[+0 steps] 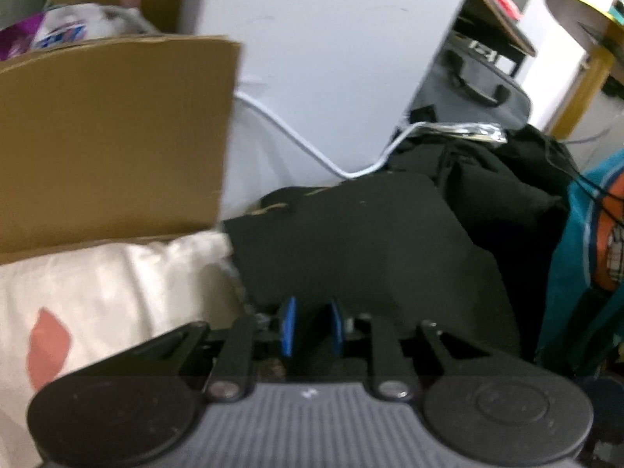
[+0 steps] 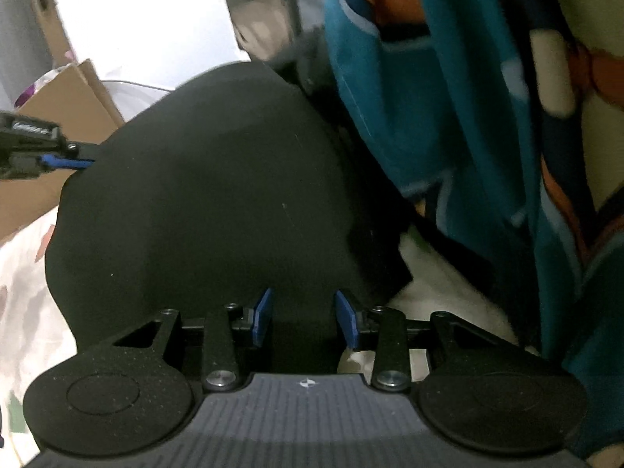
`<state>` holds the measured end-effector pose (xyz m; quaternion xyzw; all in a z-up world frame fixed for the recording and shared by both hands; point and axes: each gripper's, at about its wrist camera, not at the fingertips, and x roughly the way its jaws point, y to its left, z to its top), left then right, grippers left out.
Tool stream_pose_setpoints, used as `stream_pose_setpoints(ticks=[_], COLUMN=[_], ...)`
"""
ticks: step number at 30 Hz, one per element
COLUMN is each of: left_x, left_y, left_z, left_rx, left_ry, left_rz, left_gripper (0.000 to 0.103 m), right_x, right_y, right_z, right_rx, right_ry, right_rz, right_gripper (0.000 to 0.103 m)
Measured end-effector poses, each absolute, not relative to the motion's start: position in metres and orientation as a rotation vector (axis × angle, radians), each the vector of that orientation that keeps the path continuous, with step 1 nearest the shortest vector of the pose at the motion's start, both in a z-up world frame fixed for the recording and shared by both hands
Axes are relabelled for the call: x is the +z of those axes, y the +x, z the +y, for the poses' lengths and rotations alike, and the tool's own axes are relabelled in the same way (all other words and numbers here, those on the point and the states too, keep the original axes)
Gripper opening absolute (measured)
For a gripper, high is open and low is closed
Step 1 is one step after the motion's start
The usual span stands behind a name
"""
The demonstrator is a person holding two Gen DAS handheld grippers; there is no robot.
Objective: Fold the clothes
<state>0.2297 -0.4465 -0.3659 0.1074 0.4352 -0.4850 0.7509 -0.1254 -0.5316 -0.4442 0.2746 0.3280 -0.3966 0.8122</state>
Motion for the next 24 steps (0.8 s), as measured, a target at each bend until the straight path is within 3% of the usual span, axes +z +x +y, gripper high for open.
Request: stream_pose_setpoints(ticks=[4, 6, 9, 14, 18, 21, 24], left_x=[-0.351, -0.342, -0.333, -0.327, -0.314, -0.295, -0.272], left_y=[0.232, 0.228, 0.223, 0.229, 0.237, 0.244, 0.25], left_z=[-0.431, -0.424, -0.416, -0.395, -0.372, -0.352, -0.33], left_rx=[-1.056, -1.068, -1.08, -1.013, -0.949, -0.885, -0.804], left_ry=[0.236, 0.264, 0.319, 0.343, 0.329, 0.3, 0.286], left_rz=[0.978, 0.968, 0.97, 1.039, 1.063, 1.067, 1.05], left_gripper=[0.046, 0.065, 0.081, 0.082, 0.094, 0.1, 0.102], right_x=[-0.438, -0.433, -0.424, -0.405, -0.381, -0.363, -0.342], right_y=[-0.125, -0.125, -0.122, -0.115, -0.113, -0.111, -0.106], right_z=[-0.528, -0.526, -0.525, -0.52, -0.519, -0.52, -0.517], right_rx=[-0.873, -0.884, -0.89, -0.87, -0.837, -0.831, -0.833], right_ry=[0.607, 0.623, 0.645, 0.691, 0.729, 0.759, 0.752], right_rz=[0.682, 0.674, 0.678, 0.705, 0.709, 0.709, 0.72], right_gripper=[0.046, 0.06, 0.074, 0.086, 0.095, 0.096, 0.102])
